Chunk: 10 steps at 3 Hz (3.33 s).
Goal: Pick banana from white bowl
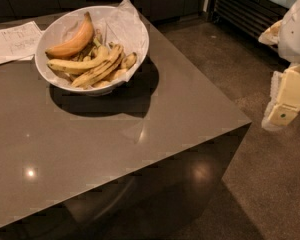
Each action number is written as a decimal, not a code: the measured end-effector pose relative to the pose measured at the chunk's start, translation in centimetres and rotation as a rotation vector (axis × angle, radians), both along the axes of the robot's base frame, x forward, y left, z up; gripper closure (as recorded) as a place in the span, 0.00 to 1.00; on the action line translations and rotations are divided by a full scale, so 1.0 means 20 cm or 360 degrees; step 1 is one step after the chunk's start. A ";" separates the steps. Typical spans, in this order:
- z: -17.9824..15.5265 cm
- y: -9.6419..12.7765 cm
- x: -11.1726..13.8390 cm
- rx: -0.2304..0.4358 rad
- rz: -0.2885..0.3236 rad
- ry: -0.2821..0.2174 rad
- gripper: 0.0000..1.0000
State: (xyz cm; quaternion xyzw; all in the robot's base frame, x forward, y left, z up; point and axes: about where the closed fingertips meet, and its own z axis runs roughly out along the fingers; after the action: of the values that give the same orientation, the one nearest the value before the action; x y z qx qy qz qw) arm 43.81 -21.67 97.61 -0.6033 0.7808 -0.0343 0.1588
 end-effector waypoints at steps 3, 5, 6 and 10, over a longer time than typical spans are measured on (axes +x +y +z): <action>0.06 0.13 0.13 -0.0059 0.0188 -0.0038 0.00; 0.12 0.30 0.24 -0.0107 0.0362 -0.0091 0.00; 0.10 0.29 0.26 -0.0069 0.0342 -0.0078 0.00; 0.17 0.61 0.56 -0.0044 0.0606 -0.0206 0.00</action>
Offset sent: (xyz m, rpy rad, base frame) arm 0.0182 0.0209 0.0088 -0.0271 -0.0065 0.0902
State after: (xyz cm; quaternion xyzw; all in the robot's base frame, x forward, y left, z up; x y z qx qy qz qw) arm 55.03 -9.44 101.09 -0.7388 0.6402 -0.0529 0.2040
